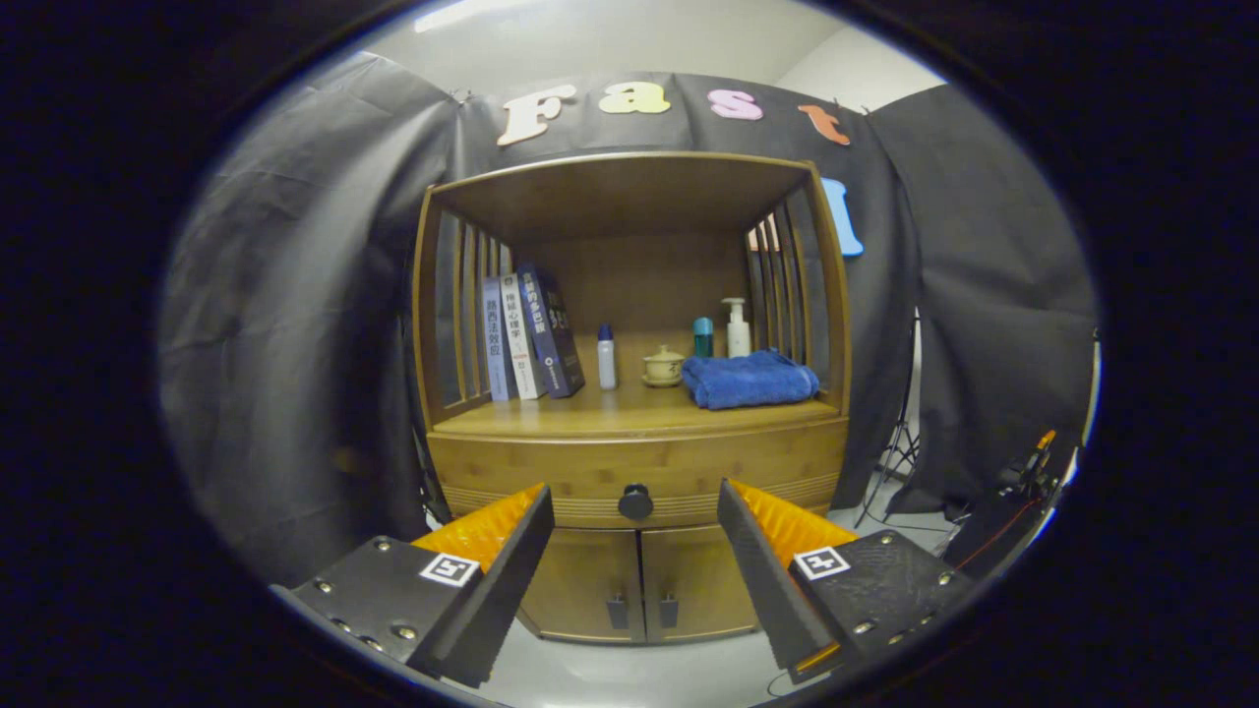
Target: Pull open the drawer, take out the items inside it, and place them on the countertop above the cabinet.
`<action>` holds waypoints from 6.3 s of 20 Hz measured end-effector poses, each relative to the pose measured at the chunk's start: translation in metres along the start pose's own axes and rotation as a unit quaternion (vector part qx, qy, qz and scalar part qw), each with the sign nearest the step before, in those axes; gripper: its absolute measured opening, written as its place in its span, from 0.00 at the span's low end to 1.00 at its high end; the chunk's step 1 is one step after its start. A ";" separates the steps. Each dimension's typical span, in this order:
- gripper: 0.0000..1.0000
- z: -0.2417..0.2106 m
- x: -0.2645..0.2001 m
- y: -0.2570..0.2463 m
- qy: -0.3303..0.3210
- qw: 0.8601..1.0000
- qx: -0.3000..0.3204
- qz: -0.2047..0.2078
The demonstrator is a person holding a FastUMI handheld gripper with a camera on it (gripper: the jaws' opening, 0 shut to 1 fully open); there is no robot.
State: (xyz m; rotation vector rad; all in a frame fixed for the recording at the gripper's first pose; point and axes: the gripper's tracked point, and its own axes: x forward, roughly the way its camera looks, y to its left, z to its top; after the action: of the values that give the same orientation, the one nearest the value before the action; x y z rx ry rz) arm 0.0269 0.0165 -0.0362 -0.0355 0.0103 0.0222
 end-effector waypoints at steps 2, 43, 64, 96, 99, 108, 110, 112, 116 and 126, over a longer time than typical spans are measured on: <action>1.00 -0.004 0.013 0.003 -0.006 1.000 -0.014 0.001; 0.28 -0.117 0.052 -0.005 0.054 0.999 0.001 0.009; 1.00 -0.084 -0.017 0.014 0.070 0.996 0.026 0.039; 0.59 -0.105 0.108 -0.013 0.386 0.921 0.036 -0.029; 0.30 -0.114 0.113 -0.003 0.389 0.920 0.040 -0.006; 0.14 -0.004 0.103 0.014 0.221 0.973 0.041 0.047; 0.14 0.031 0.098 0.011 0.174 0.984 0.023 0.044; 0.13 0.068 0.089 0.013 0.138 0.989 0.027 0.047; 0.13 0.111 0.089 0.002 0.115 0.992 0.029 0.036; 0.13 0.130 0.165 -0.010 0.104 0.992 0.070 0.033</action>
State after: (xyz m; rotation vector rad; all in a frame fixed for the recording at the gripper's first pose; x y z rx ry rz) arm 0.1930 0.0147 0.0919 0.1039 0.2208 0.0837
